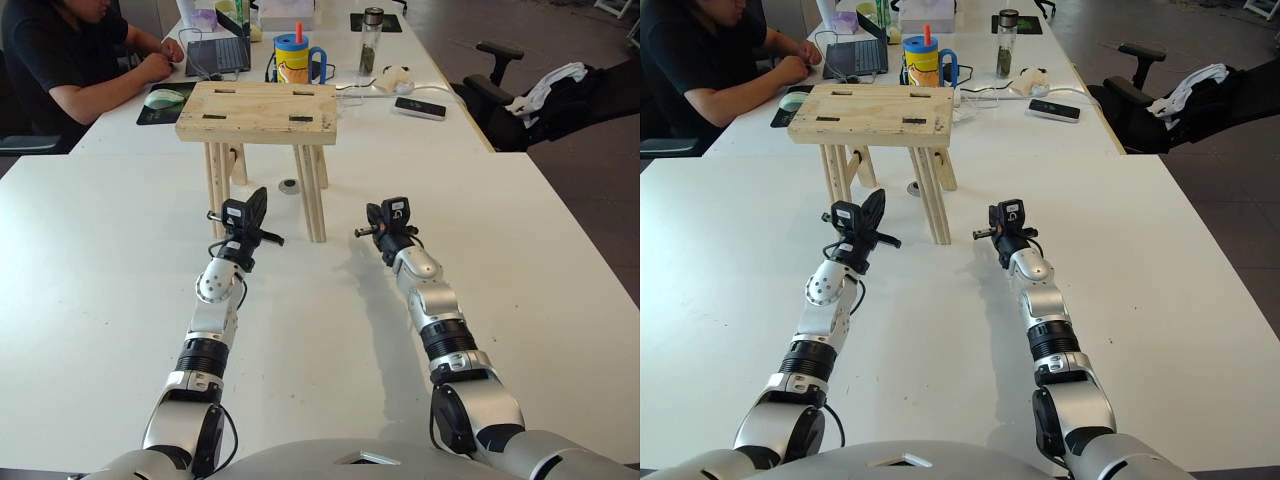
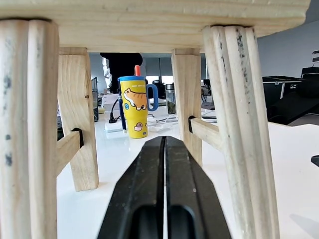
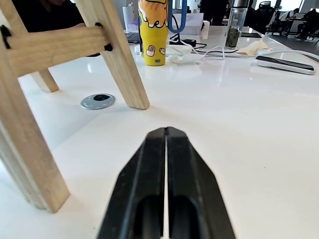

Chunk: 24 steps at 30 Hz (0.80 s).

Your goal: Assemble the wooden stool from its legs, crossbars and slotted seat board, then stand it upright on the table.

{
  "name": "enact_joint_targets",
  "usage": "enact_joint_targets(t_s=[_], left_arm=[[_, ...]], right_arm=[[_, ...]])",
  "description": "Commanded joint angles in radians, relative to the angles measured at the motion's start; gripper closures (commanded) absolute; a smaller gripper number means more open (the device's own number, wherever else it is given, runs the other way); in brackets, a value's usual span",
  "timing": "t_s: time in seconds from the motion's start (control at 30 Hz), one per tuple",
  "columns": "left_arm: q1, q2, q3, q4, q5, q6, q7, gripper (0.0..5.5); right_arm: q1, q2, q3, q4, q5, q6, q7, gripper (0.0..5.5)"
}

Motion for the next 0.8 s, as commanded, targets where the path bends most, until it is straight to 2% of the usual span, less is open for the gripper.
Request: enact_joint_targets(t_s=[0.03,0.33,0.8], left_arm=[[-0.044,-0.019,-0.002,0.042,0.002,-0.019,-0.013,5.49],[-0.08,-0.071,-0.021,0.006,-0.006,-0.004,-0.035,5.49],[-0.104,-0.044,-0.007,0.019,0.064,0.062,0.072,5.49]], right_arm=[[0.009,-0.004,0.009,-0.002,-0.035,-0.023,-0.035,5.5],[-0.01,-0.002,0.009,-0.02,-0.063,-0.027,-0.068,5.5],[-0.021,0.009,0.002,-0.023,-0.054,-0.013,-0.056,5.5]])
